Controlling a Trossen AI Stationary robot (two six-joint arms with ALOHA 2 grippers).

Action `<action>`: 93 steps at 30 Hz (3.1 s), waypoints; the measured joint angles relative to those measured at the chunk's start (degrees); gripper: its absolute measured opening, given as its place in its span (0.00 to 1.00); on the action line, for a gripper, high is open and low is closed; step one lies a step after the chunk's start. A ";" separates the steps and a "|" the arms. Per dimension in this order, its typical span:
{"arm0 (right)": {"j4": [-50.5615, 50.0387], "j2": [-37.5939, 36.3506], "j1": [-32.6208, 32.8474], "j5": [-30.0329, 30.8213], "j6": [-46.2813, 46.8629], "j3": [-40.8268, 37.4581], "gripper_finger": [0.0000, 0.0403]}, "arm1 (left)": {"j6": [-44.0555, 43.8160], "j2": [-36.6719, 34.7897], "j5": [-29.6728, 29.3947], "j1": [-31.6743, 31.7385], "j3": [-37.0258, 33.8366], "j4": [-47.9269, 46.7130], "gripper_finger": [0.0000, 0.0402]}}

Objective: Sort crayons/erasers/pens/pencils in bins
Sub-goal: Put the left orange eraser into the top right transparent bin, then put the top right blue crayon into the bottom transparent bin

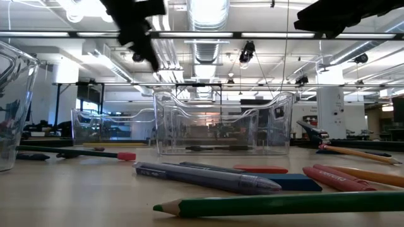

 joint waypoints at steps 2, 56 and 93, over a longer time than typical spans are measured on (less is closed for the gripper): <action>-0.01 -0.01 0.00 0.00 0.00 0.00 0.54 | 5.08 -0.38 3.42 3.57 -0.03 8.60 0.10; -9.84 0.11 0.00 -0.66 13.74 0.99 0.54 | 0.83 -9.99 -8.16 -20.86 -29.00 75.40 0.44; -58.44 16.93 0.00 -13.70 74.34 3.34 0.54 | -9.82 -12.21 -7.20 -21.92 -32.46 72.04 0.44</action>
